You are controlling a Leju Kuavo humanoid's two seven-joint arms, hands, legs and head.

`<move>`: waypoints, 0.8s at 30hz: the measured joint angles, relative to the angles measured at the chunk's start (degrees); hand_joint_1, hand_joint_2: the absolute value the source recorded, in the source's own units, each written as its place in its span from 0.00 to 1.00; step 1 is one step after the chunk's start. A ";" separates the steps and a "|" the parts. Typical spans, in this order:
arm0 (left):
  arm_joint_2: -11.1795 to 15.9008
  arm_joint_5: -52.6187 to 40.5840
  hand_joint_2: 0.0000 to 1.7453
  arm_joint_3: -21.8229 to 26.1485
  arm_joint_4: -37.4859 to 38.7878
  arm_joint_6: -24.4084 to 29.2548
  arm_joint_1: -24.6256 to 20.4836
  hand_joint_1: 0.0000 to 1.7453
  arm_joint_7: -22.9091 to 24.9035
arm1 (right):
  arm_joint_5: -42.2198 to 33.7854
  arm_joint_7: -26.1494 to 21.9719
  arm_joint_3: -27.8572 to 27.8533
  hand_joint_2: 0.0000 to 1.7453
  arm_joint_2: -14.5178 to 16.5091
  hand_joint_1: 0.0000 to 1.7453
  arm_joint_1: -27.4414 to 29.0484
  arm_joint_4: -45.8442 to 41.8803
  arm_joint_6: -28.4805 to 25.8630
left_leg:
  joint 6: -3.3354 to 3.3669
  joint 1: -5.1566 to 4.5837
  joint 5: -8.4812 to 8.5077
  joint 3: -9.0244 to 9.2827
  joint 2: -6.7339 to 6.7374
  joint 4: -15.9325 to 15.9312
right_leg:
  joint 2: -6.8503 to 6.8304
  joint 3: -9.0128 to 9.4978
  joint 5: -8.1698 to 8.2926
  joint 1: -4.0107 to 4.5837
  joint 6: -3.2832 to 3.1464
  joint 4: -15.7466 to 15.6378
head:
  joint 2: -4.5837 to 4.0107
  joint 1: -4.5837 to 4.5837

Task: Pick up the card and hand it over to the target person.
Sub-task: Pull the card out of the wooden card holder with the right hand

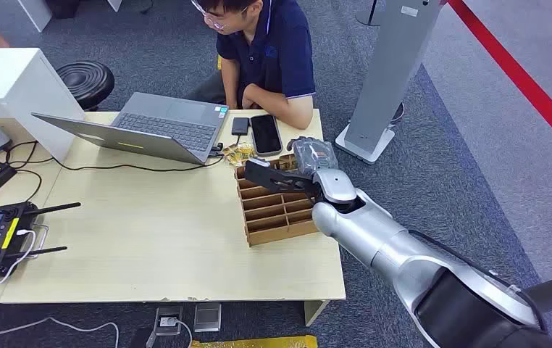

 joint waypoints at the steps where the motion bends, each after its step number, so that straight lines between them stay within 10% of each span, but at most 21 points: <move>1: 0.01 -0.01 0.00 -0.01 0.00 0.00 -0.01 0.00 -0.03 | 0.01 0.00 0.00 1.00 -0.01 0.61 -0.02 -0.01 0.03 | 0.00 0.00 0.01 0.01 0.00 -0.01 | 0.00 0.01 0.00 0.00 0.00 -0.01 | 0.00 0.00; 20: 0.16 -0.65 0.00 -0.60 -0.12 -0.32 -0.31 0.00 -0.16 | 0.22 0.19 -0.05 1.00 -0.29 0.81 0.09 -0.24 -0.06 | -0.01 0.01 0.01 -0.04 -0.02 0.02 | -0.02 -0.03 0.01 0.01 0.00 0.02 | 0.00 0.00; 24: 0.23 -1.60 1.00 -1.51 -0.14 -0.70 -0.40 0.00 -0.37 | 0.25 0.30 -0.13 1.00 -0.50 0.87 0.31 -0.55 -0.07 | 0.00 0.02 0.02 0.00 -0.04 -0.01 | -0.04 0.01 0.02 0.02 0.00 -0.02 | 0.00 0.00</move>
